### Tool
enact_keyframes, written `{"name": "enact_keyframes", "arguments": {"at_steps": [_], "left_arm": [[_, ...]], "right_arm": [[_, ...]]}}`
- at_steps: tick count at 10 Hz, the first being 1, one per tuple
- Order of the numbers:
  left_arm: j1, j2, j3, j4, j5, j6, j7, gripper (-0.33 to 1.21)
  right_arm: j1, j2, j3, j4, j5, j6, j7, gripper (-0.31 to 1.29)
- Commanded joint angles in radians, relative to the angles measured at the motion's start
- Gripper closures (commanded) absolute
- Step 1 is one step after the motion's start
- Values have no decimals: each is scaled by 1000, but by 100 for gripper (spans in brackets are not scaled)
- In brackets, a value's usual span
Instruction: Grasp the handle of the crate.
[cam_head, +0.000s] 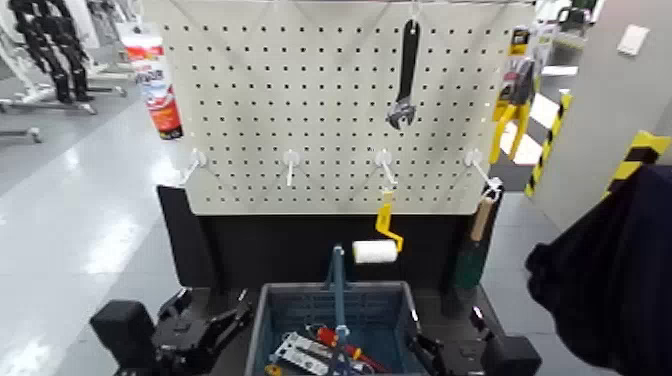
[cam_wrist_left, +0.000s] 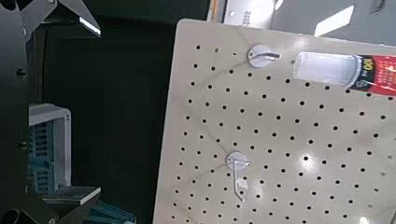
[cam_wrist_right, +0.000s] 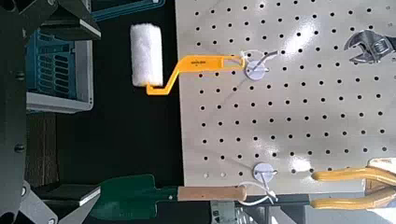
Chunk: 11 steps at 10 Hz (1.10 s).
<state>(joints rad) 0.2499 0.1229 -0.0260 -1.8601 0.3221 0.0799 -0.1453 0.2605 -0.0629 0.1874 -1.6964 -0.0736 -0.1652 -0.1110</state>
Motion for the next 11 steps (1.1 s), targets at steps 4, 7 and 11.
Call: {"name": "enact_keyframes", "arguments": {"at_steps": [4, 7, 11], "left_arm": [[-150, 72, 26, -28, 419, 437, -42, 12], [-241, 103, 32, 32, 638, 621, -45, 12], [-347, 132, -14, 177, 901, 755, -69, 12]], "right_arm": [[-1, 2, 1, 3, -3, 1, -1, 14], [-1, 3, 3, 6, -6, -2, -1, 14], [-3, 3, 6, 11, -11, -7, -1, 14]]}}
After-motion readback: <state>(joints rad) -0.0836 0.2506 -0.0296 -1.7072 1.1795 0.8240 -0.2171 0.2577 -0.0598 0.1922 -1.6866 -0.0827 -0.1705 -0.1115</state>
